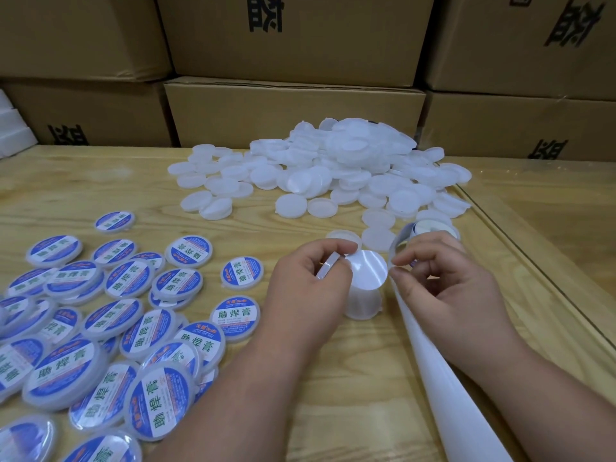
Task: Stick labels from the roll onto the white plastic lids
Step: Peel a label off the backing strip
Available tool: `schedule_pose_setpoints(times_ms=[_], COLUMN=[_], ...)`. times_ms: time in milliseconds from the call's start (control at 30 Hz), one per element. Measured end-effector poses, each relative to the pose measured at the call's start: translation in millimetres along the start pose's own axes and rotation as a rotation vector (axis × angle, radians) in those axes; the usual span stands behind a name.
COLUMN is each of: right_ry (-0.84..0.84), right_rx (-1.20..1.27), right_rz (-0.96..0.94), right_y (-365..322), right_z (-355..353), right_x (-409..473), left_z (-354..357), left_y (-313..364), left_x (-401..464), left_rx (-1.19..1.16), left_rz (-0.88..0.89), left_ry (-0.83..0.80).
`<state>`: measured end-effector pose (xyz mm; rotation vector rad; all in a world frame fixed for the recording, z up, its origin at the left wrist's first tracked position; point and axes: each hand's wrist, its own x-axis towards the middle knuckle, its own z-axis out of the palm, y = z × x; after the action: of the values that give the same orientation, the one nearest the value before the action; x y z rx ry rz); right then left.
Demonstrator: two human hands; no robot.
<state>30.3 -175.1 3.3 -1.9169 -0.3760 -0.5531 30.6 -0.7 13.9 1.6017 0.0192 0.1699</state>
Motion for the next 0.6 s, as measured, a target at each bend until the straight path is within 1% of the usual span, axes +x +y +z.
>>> schedule_pose_setpoints(times_ms=[133, 267, 367, 500, 567, 600], right_ry=[-0.041, -0.049, -0.041, -0.032, -0.018, -0.006], right_rx=[-0.005, -0.003, 0.006, 0.009, 0.035, 0.055], right_rz=[0.013, 0.010, 0.018, 0.013, 0.014, 0.021], right_y=[-1.7, -5.2, -3.5, -2.0, -1.9, -1.9], right_z=[1.5, 2.6, 1.8, 0.7, 1.6, 1.7], right_x=[-0.6, -0.9, -1.0, -2.0, -2.5, -2.6], left_z=[-0.3, -0.2, -0.5, -2.5, -3.5, -3.6], left_y=[0.4, -0.3, -1.6, -2.3, -1.9, -2.6], left_x=[-0.7, -0.3, 0.5, -0.4, -0.9, -0.6], left_rx=[-0.011, -0.024, -0.013, -0.031, -0.071, -0.131], left_rz=[-0.004, -0.009, 0.020, 0.079, 0.105, 0.106], left_ry=[-0.019, -0.016, -0.027, -0.084, -0.095, -0.105])
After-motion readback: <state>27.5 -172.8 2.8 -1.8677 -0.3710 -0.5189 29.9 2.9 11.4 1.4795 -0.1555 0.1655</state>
